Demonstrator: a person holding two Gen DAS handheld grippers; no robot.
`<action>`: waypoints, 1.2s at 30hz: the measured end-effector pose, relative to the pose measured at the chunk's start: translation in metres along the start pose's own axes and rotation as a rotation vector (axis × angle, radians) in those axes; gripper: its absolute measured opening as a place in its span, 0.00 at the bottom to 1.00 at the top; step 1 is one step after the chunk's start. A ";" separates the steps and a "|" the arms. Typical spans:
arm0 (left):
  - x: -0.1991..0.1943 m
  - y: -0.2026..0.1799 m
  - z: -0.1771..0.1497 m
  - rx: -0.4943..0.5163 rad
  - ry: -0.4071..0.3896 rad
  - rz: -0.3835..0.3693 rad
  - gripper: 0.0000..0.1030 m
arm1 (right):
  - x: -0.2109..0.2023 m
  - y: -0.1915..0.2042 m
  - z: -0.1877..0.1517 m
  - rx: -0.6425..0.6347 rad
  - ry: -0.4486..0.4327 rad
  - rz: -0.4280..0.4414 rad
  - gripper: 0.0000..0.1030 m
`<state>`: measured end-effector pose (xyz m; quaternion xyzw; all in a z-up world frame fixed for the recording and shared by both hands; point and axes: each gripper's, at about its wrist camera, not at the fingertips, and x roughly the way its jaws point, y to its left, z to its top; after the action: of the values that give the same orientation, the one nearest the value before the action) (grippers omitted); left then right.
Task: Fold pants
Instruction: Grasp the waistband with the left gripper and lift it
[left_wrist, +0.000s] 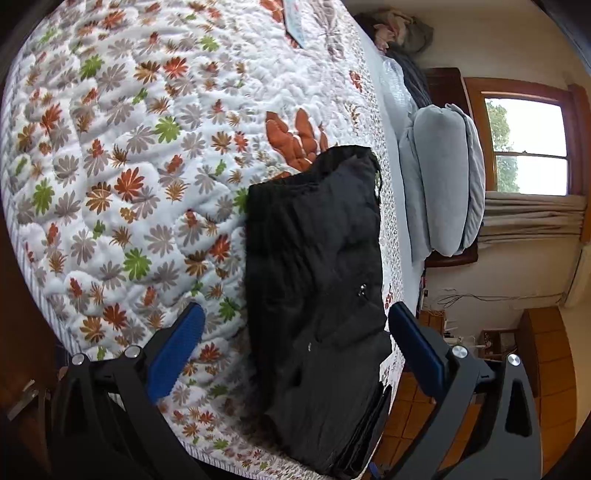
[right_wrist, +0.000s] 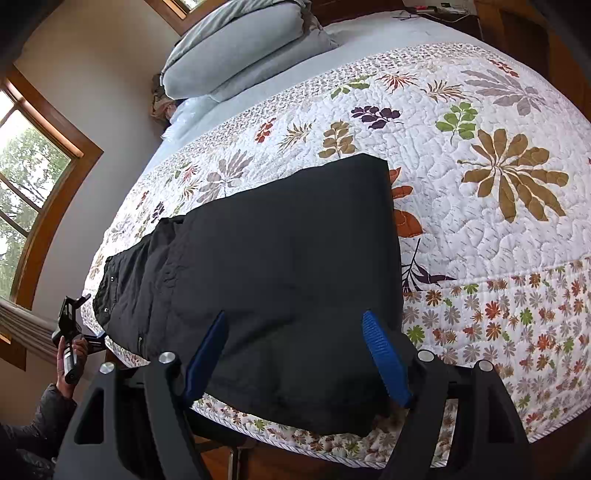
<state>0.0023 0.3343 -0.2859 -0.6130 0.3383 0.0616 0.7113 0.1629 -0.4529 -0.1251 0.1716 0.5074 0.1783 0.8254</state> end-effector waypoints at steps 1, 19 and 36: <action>0.002 0.001 0.001 -0.007 0.001 -0.001 0.96 | 0.000 0.001 0.000 -0.004 0.001 0.001 0.74; 0.018 0.001 0.002 -0.045 0.055 -0.119 0.78 | 0.006 0.005 -0.003 -0.018 0.013 0.004 0.74; 0.024 -0.021 -0.012 0.123 0.006 -0.132 0.12 | 0.005 0.010 -0.003 -0.042 0.016 -0.008 0.74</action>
<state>0.0261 0.3107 -0.2823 -0.5894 0.3026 -0.0081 0.7490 0.1611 -0.4411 -0.1255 0.1509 0.5108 0.1871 0.8254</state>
